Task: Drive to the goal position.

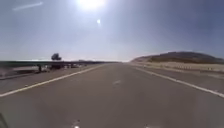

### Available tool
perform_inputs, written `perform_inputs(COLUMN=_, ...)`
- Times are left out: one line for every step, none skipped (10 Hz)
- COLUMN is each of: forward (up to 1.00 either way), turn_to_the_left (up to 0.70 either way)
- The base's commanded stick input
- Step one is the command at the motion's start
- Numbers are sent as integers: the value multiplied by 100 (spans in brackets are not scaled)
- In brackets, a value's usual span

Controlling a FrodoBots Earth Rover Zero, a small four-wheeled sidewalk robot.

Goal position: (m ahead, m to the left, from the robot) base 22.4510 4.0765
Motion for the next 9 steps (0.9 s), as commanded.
perform_inputs(forward=100, turn_to_the_left=0)
perform_inputs(forward=100, turn_to_the_left=0)
perform_inputs(forward=100, turn_to_the_left=0)
perform_inputs(forward=100, turn_to_the_left=0)
perform_inputs(forward=100, turn_to_the_left=0)
perform_inputs(forward=100, turn_to_the_left=0)
perform_inputs(forward=100, turn_to_the_left=0)
perform_inputs(forward=100, turn_to_the_left=0)
perform_inputs(forward=100, turn_to_the_left=0)
